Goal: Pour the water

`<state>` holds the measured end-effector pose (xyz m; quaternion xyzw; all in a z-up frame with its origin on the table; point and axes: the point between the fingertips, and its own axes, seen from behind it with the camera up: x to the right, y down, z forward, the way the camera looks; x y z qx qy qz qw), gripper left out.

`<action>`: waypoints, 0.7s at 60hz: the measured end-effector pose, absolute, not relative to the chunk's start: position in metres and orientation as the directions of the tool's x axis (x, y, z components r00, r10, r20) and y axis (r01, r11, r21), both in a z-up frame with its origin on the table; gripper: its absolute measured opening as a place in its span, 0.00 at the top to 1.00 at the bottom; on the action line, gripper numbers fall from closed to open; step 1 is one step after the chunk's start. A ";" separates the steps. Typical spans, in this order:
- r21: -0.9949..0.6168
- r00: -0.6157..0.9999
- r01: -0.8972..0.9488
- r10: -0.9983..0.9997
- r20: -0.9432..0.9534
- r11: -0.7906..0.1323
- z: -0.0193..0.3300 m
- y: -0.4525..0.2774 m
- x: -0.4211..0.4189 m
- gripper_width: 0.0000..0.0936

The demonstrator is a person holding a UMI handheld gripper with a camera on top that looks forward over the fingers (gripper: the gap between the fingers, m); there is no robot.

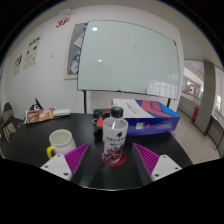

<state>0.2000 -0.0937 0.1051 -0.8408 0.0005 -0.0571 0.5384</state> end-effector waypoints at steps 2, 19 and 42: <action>-0.903 0.993 0.058 -0.066 0.095 -0.425 0.114 -0.111 0.193 0.10; -0.895 0.992 0.048 -0.085 0.095 -0.444 0.173 -0.246 0.142 0.10; -0.902 0.986 0.044 -0.129 0.109 -0.430 0.209 -0.328 0.124 0.10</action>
